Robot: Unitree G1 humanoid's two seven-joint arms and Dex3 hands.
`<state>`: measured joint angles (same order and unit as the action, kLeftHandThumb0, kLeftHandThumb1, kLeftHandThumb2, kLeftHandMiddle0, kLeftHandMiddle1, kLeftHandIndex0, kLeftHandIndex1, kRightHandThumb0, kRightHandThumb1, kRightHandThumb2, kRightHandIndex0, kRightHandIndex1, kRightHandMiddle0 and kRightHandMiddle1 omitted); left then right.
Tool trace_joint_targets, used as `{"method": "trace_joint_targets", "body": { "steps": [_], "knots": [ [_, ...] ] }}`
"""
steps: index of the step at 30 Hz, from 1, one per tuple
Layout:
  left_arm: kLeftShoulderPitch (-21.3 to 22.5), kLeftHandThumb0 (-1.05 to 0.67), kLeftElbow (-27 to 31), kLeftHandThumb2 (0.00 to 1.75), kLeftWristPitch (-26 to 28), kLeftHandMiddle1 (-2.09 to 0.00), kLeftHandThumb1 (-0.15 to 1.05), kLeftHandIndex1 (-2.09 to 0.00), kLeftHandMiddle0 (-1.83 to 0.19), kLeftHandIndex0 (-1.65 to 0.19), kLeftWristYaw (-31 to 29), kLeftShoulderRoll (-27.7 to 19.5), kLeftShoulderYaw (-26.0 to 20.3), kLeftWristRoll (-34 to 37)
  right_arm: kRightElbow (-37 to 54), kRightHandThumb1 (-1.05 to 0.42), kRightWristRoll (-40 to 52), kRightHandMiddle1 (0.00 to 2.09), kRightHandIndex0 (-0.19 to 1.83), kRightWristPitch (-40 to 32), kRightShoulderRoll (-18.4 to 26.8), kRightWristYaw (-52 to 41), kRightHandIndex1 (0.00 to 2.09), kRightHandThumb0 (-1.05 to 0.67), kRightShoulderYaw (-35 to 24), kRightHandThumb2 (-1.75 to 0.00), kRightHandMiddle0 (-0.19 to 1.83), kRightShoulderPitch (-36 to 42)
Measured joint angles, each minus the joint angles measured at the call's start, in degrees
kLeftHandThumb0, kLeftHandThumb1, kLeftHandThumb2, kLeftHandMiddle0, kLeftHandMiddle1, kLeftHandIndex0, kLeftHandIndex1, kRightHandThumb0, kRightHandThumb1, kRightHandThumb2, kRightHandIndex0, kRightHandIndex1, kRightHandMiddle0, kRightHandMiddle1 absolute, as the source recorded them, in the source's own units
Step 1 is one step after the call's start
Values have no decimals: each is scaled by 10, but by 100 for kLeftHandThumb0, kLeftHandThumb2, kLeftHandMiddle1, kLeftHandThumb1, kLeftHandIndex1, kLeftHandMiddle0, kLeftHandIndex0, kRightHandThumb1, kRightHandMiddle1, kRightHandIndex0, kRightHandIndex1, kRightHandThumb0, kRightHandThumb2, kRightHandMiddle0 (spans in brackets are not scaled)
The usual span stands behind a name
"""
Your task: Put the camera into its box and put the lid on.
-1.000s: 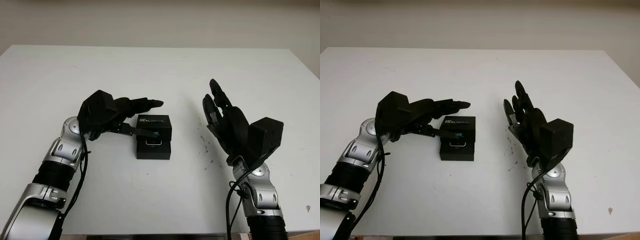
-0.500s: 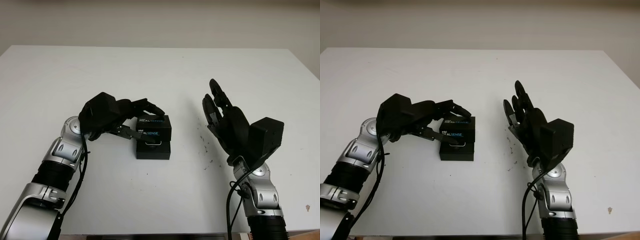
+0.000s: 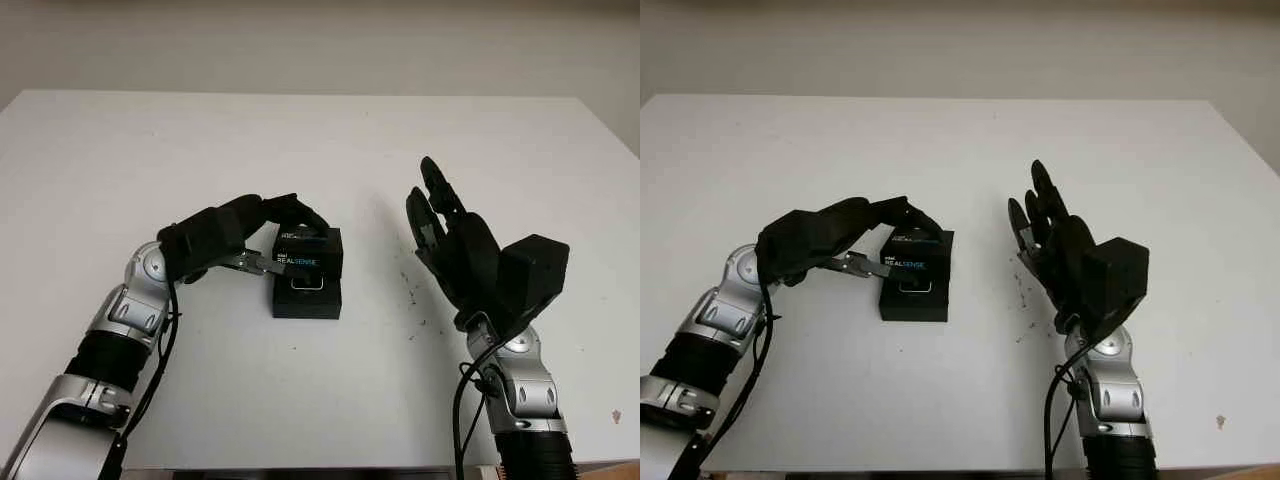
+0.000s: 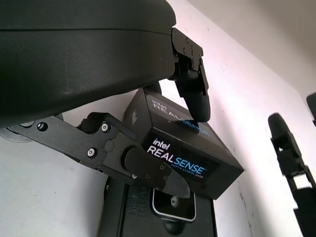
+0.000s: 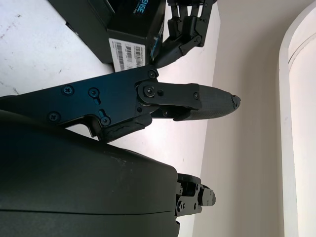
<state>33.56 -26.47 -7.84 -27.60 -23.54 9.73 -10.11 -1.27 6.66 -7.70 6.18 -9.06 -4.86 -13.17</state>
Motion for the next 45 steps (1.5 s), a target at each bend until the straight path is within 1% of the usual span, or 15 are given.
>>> {"method": "trace_joint_targets", "body": {
  "steps": [5, 14, 18, 20, 24, 30, 34, 40, 45],
  "knots": [
    [-11, -22, 1, 5, -6, -154, 102, -135, -39, -31, 26, 11, -14, 11, 2, -105, 0, 5, -2, -8, 0, 2, 5, -66, 0, -44, -2, 1],
    [-16, -24, 1, 5, -11, -153, 102, -137, -39, -29, 42, 17, -25, 21, 2, -105, 2, 5, -1, -14, 0, 3, 5, -67, 0, -43, -1, 1],
    [-23, -25, 15, 5, -8, -153, 102, -137, -38, -28, 46, 19, -35, 33, 2, -105, 2, 5, -1, -14, 0, 3, 6, -68, 0, -42, -1, 1],
    [-29, -23, 40, 6, 3, -154, 103, -138, -34, -27, 45, 19, -44, 46, 2, -105, 3, 5, -1, -14, 0, 3, 5, -67, 0, -42, -1, 1],
    [-46, -20, 117, 6, 40, -151, 103, -138, -35, -27, 41, 19, -63, 78, 3, -105, 3, 6, -1, -14, 0, 3, 6, -67, 1, -42, -1, 3],
    [-68, -21, 203, 6, 46, -153, 104, -134, -37, -27, 41, 13, -80, 89, 3, -105, 6, 5, -2, -16, -1, 3, 5, -68, 1, -41, -1, 4],
    [-83, -19, 250, 6, 75, -153, 105, -135, -36, -28, 40, 13, -84, 96, 3, -105, 5, 5, -1, -16, -1, 3, 6, -68, 1, -41, -1, 4],
    [-92, -17, 304, 7, 96, -152, 105, -136, -35, -27, 30, 13, -90, 120, 3, -105, 10, 5, -2, -17, -2, 0, 5, -67, 2, -41, -1, 4],
    [-100, -18, 322, 8, 107, -154, 105, -139, -31, -23, 28, 13, -99, 135, 3, -105, 10, 5, -2, -16, -2, -6, 5, -66, 3, -43, -1, 4]
  ]
}}
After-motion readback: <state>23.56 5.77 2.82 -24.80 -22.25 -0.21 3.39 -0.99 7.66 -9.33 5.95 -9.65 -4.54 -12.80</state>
